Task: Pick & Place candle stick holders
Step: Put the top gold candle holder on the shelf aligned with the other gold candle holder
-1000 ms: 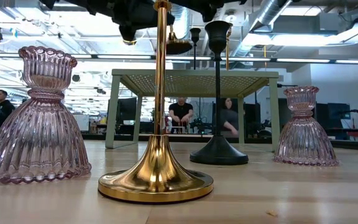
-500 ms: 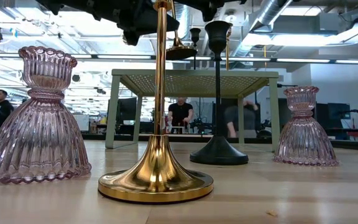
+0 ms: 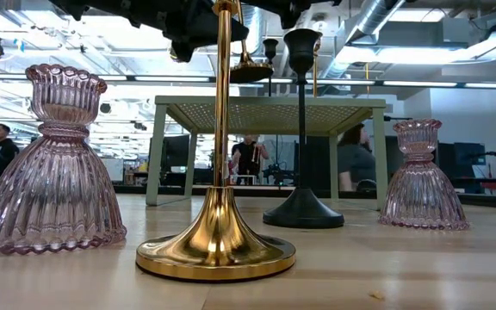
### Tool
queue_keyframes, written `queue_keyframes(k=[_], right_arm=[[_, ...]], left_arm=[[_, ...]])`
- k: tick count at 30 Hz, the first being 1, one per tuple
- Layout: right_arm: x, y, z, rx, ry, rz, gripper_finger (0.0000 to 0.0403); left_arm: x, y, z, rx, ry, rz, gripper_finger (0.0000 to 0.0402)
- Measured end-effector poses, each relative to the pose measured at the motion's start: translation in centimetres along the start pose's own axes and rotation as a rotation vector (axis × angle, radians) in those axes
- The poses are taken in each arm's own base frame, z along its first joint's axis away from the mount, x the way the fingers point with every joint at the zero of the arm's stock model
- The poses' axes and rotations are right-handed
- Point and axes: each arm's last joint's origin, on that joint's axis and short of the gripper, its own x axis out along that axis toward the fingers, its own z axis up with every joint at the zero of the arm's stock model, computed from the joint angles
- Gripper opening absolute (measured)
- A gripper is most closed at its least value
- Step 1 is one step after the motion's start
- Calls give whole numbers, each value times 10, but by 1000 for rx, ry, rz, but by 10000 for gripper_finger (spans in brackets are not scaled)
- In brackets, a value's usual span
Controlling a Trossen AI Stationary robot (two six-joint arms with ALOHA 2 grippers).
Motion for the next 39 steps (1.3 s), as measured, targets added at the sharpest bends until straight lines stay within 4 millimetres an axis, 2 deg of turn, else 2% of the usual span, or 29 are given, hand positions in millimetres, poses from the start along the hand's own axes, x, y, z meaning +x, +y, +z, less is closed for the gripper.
queue_keyframes(k=[3,10,20,30,39], right_arm=[[-1,1,-3,-4,28,6,19],[-10,-3,6,-3,17,3,19],[-45,-14,22,-24,60,-139,19],[-89,-23,13,39,16,-239,19],[-112,-29,3,68,8,-325,19]], left_arm=[[-3,0,5,-11,-28,-4,51],[-17,-1,16,12,-58,-26,55],[-37,-4,-2,26,-22,-66,48],[-43,-4,-4,18,-27,-74,48],[-45,-4,-2,14,-36,-78,48]])
